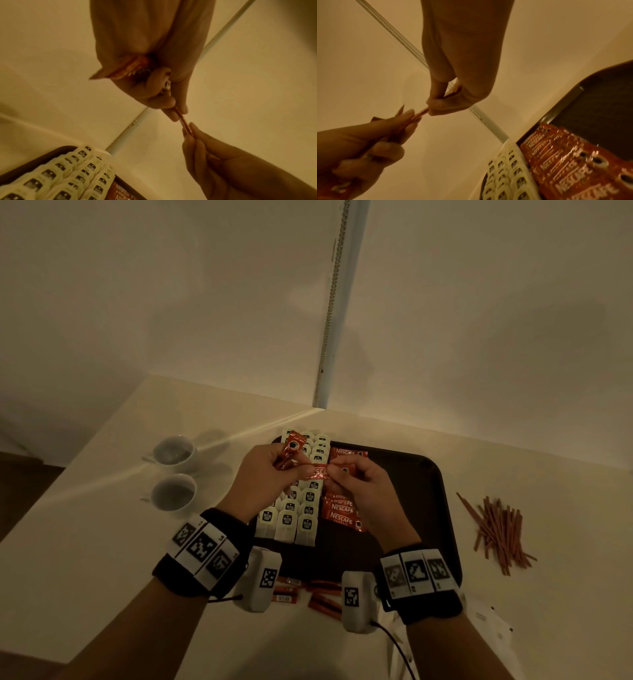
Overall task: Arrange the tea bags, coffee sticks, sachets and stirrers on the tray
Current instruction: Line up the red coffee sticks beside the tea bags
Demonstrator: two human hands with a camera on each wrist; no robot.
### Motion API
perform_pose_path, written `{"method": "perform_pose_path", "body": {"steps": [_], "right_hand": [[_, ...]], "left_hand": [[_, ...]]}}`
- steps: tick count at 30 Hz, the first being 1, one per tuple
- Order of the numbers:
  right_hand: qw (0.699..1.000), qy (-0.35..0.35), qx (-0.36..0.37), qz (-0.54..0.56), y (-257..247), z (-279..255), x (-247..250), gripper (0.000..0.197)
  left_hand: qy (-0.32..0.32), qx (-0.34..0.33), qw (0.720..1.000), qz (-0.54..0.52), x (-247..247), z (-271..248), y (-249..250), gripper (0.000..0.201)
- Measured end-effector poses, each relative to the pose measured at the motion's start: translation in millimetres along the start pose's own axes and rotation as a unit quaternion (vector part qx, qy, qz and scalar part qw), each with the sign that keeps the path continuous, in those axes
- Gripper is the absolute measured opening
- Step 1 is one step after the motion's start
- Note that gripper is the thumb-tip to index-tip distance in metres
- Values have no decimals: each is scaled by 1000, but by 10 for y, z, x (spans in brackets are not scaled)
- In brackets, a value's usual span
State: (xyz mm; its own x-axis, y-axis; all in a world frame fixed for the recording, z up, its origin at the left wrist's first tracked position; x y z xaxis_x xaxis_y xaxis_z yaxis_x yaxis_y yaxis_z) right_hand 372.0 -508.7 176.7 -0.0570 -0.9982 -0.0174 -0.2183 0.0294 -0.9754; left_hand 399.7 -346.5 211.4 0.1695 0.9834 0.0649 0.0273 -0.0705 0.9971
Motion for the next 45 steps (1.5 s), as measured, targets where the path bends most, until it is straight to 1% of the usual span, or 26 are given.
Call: {"method": "perform_pose_path", "body": {"steps": [2,4,7,9,10,12,14,16,17,19,23,28,33,37,40,43,45], "right_hand": [[997,-9,-10,-74,6,-4,73,13],[990,-44,-17,-132,6,-3,93,18],[978,-90,2,-189,-18,-11,90,24],[968,-84,20,-237,12,10,169,21],[957,-68,25,-281,60,37,254,18],[920,-35,20,-390,240,99,474,13],[891,-22,-21,-453,537,135,700,12],[871,-29,-76,-484,869,126,863,17],[866,-32,-99,-489,1009,112,918,19],[869,-19,-130,-477,1205,93,1000,17],[884,30,-145,-444,1355,121,1044,12],[885,53,-152,-436,1399,200,996,12],[887,51,-157,-432,1390,248,953,17],[880,61,-163,-442,1384,266,951,18],[877,70,-167,-445,1401,268,958,19],[874,77,-160,-452,1404,262,965,19],[874,79,-154,-454,1396,255,963,19]], "left_hand": [[21,8,1000,-4,61,-5,-61,10],[28,20,999,-9,90,-8,-143,9],[22,37,999,-22,83,-50,-228,10],[19,49,998,-39,85,-87,-271,12],[23,54,997,-46,106,-105,-292,13],[39,64,996,-41,189,-129,-345,16],[51,74,996,-21,282,-152,-404,16],[52,81,995,-14,342,-187,-453,16],[53,84,995,-13,363,-207,-474,17],[57,95,994,-19,395,-242,-510,19],[65,118,990,-40,422,-281,-557,25],[65,122,989,-51,454,-304,-556,26],[66,126,988,-55,492,-325,-584,27],[69,151,983,-80,475,-333,-636,34],[69,194,970,-125,439,-345,-723,36],[69,251,947,-188,359,-384,-852,26],[63,278,929,-235,284,-407,-896,21]]}}
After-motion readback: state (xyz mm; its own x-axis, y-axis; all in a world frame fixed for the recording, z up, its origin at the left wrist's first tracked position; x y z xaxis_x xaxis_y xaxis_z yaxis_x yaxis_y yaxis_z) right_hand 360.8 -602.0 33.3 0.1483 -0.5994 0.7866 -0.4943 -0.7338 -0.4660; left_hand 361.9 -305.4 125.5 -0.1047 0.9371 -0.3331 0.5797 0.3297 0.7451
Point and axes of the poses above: each hand's wrist, its own z-axis towards the middle knuckle, its own x-axis out of the back of the hand, y = z × x, the point moved 10 cm from there along z, towards the middle knuckle, and after that the axes turned 11 degrees about -z, right-handed, at the moved point
